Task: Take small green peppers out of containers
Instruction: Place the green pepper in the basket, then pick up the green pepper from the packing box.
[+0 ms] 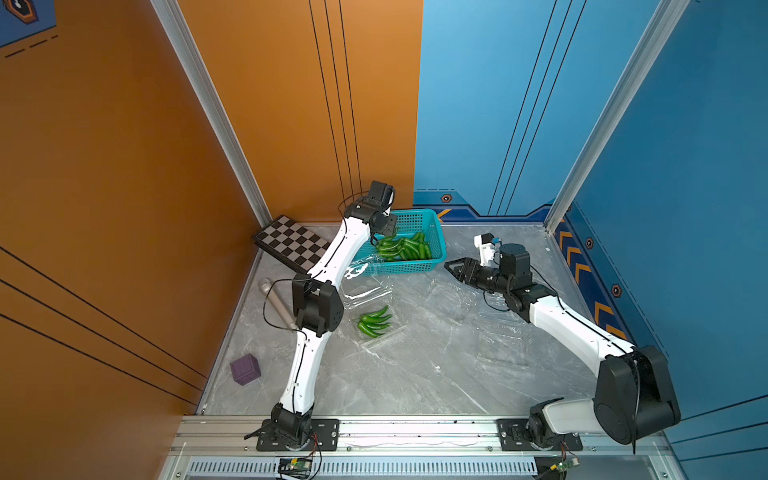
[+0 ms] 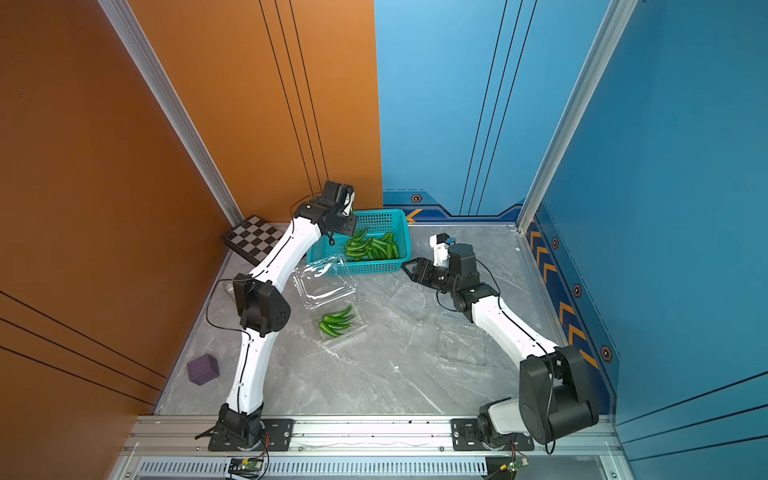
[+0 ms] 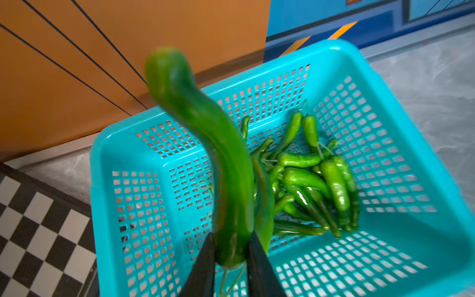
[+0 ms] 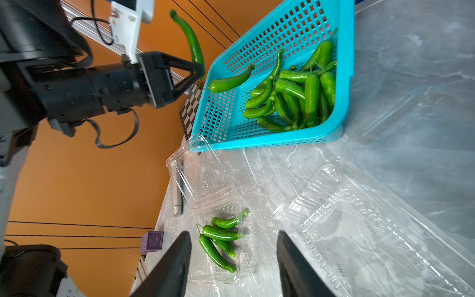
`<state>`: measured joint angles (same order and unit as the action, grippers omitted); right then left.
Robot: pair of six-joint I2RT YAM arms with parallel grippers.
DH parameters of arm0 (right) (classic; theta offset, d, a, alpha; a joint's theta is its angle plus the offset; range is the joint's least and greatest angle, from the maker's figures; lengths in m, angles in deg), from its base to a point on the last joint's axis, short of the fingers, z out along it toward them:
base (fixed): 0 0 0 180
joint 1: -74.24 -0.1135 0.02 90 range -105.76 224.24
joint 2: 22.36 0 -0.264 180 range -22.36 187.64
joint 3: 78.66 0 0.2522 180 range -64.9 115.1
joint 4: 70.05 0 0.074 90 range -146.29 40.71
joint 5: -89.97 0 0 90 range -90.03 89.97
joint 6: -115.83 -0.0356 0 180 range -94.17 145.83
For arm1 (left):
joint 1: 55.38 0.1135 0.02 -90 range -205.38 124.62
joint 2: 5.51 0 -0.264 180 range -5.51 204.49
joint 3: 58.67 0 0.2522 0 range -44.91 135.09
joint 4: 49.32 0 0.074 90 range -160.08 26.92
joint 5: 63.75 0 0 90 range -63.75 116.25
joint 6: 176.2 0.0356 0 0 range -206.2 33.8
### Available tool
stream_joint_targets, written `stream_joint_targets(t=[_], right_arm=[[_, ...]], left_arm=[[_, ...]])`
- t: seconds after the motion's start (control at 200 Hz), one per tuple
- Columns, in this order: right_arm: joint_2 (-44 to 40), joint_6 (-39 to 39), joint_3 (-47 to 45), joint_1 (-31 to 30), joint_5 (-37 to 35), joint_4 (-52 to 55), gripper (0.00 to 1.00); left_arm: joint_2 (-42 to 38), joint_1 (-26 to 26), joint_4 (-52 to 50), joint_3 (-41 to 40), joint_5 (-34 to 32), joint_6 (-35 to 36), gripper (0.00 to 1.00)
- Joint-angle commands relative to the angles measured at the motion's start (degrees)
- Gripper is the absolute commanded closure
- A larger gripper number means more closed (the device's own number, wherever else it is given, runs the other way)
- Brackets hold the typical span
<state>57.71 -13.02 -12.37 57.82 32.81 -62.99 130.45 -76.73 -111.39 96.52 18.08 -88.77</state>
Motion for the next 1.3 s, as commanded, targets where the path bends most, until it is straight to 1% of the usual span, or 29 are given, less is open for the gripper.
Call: stream_joint_targets(t=[0.0, 0.05, 0.115, 0.15, 0.17, 0.275, 0.355, 0.435, 0.49, 0.561, 0.611, 0.716, 0.816, 0.891, 0.956, 1.051, 1.106, 1.131, 1.191, 1.296], right_arm=[[-0.1, -0.3, 0.2, -0.4, 0.4, -1.2, 0.44], [-0.1, -0.2, 0.3, -0.5, 0.5, -0.9, 0.44], [-0.4, 0.4, 0.6, -0.7, 0.3, 0.1, 0.43], [-0.5, 0.9, 0.9, -0.9, 0.4, 0.8, 0.42], [-0.6, 1.2, 1.0, -1.0, 0.5, 1.2, 0.42], [-1.1, 2.3, 1.3, -1.4, 0.1, 2.4, 0.42], [-0.6, 2.4, 1.7, -1.5, 0.1, 2.7, 0.42], [0.6, 3.2, 3.4, -2.5, 1.8, 4.4, 0.42], [1.6, 6.1, 6.4, -4.5, 1.8, 9.5, 0.42], [3.4, 11.3, 9.9, -7.7, 1.1, 15.1, 0.43], [5.5, 13.7, 11.7, -9.3, 1.7, 16.7, 0.44], [11.6, 16.3, 16.0, -11.7, 3.8, 18.1, 0.49], [18.7, 21.6, 23.0, -15.4, 1.2, 23.0, 0.51], [24.2, 24.1, 28.1, -18.2, 0.0, 25.4, 0.51], [28.4, 24.8, 31.8, -20.4, -2.9, 26.8, 0.51], [33.7, 26.0, 36.2, -22.7, -4.5, 29.0, 0.56], [35.8, 27.4, 38.0, -23.4, -4.6, 30.9, 0.57], [36.6, 27.9, 38.6, -25.5, -4.9, 31.6, 0.57], [38.1, 29.5, 39.9, -27.2, -4.7, 33.9, 0.57], [38.4, 31.1, 40.1, -29.7, -5.9, 35.1, 0.57]], left_arm=[[-0.2, 0.3, -1.5, 3.4, -1.2, 1.8, 0.62], [-0.3, 0.3, -1.6, 3.3, -1.4, 2.1, 0.51], [-0.9, 0.3, -1.6, 2.3, -1.4, 2.2, 0.44], [-1.6, 0.2, -1.5, 1.5, -1.8, 2.0, 0.37], [-2.2, 0.2, -1.5, 0.9, -2.2, 1.7, 0.35], [-7.0, 0.4, -1.5, -3.4, -1.6, -0.6, 0.38], [-13.9, 0.1, -1.5, -9.6, -0.7, -2.4, 0.37], [-22.3, -0.6, -1.5, -19.8, -1.3, -3.8, 0.35], [-28.2, -0.6, -1.4, -28.2, -0.9, -6.6, 0.33], [-35.7, 0.2, -1.3, -38.9, 2.5, -11.7, 0.33], [-40.4, 0.8, -1.3, -45.4, 4.1, -14.3, 0.33], [-49.1, 2.0, -1.3, -56.6, 3.8, -17.4, 0.32], [-56.0, 4.8, -1.2, -65.4, 5.3, -21.0, 0.31], [-59.6, 6.6, -0.7, -69.8, 7.3, -22.4, 0.31], [-61.9, 6.8, -0.4, -72.8, 8.0, -23.1, 0.31], [-64.4, 7.7, -0.1, -76.4, 8.2, -24.5, 0.31], [-65.6, 8.9, 0.9, -78.8, 9.5, -25.3, 0.31], [-66.2, 9.6, 1.7, -79.9, 10.5, -25.5, 0.30], [-67.2, 11.1, 3.6, -82.0, 12.7, -26.2, 0.30], [-67.7, 13.7, 4.4, -85.3, 15.0, -26.6, 0.30]])
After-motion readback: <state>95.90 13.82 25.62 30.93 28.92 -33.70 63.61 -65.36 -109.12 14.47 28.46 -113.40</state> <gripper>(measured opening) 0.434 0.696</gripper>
